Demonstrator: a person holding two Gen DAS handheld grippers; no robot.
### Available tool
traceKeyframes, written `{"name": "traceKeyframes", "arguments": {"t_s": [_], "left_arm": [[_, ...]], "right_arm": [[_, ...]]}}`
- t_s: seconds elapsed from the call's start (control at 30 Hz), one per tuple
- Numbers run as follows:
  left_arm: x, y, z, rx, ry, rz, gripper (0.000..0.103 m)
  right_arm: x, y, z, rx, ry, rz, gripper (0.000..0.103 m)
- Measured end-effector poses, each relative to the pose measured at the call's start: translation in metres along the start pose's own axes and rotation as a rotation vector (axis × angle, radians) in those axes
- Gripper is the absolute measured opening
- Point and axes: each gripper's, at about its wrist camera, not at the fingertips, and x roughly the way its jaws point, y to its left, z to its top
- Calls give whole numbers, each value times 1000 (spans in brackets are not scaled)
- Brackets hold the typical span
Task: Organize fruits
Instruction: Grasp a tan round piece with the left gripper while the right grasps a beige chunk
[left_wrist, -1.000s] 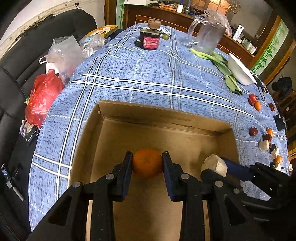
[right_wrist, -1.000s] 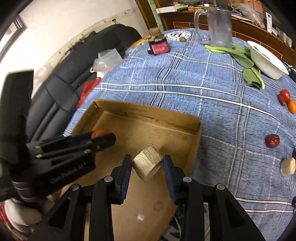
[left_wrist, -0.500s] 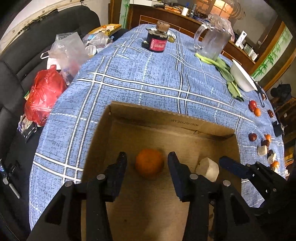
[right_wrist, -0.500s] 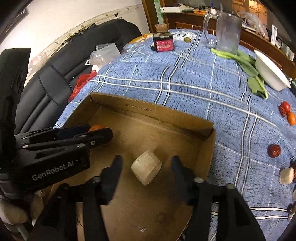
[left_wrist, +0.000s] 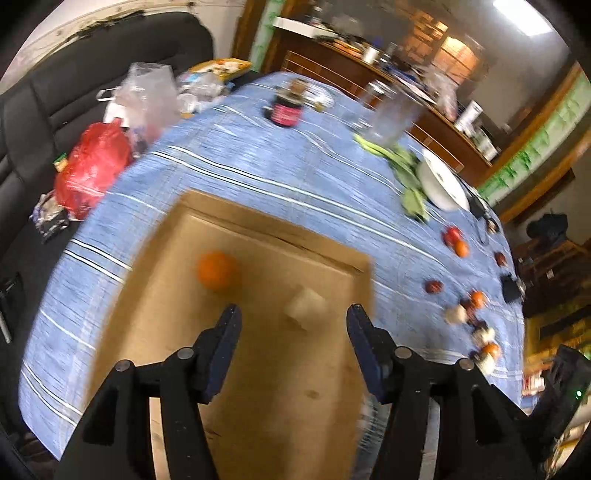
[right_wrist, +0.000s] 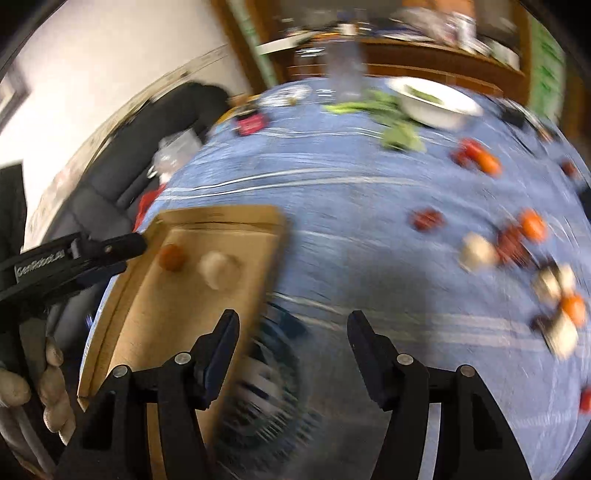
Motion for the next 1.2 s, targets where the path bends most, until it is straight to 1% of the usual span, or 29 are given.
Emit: {"name": "traceKeyframes", "arguments": {"t_s": [0.07, 0.2, 0.3, 0.37, 0.47, 0.53, 0.6, 0.7, 0.77, 0.93, 1.03, 1.07, 1.13, 1.2], "left_arm": [[5, -25, -9, 42, 13, -5, 58], [19, -76, -26, 108, 51, -34, 58], [29, -115, -37, 170, 64, -56, 58], [38, -141, -44, 217, 79, -73, 58], [54, -176, -56, 301, 100, -91, 58], [65, -198, -60, 356, 105, -107, 58], [75, -214, -61, 401, 108, -106, 58], [92, -233, -59, 461, 115, -104, 58], [103, -241, -56, 482, 124, -98, 58], [127, -248, -47, 516, 136, -72, 58], [140, -252, -42, 532, 145, -76, 56], [142, -254, -42, 540, 144, -74, 55], [147, -257, -41, 561, 146, -65, 49], [152, -259, -42, 573, 148, -59, 47]], "right_arm": [[-16, -29, -7, 42, -13, -26, 65], [-57, -97, -24, 138, -57, -111, 65], [-81, -150, -41, 247, -73, -159, 65], [-90, -175, -51, 306, -75, -170, 65], [-98, -198, -58, 340, -77, -172, 65], [-96, -203, -55, 333, -77, -162, 65], [-93, -206, -54, 318, -74, -153, 65], [-81, -209, -47, 305, -62, -135, 65], [-71, -208, -42, 293, -53, -123, 65], [-51, -201, -27, 230, -43, -127, 65], [-42, -199, -21, 202, -35, -143, 65], [-38, -199, -18, 194, -31, -148, 65], [-32, -200, -15, 188, -25, -157, 65], [-28, -200, -13, 186, -22, -165, 65]]}}
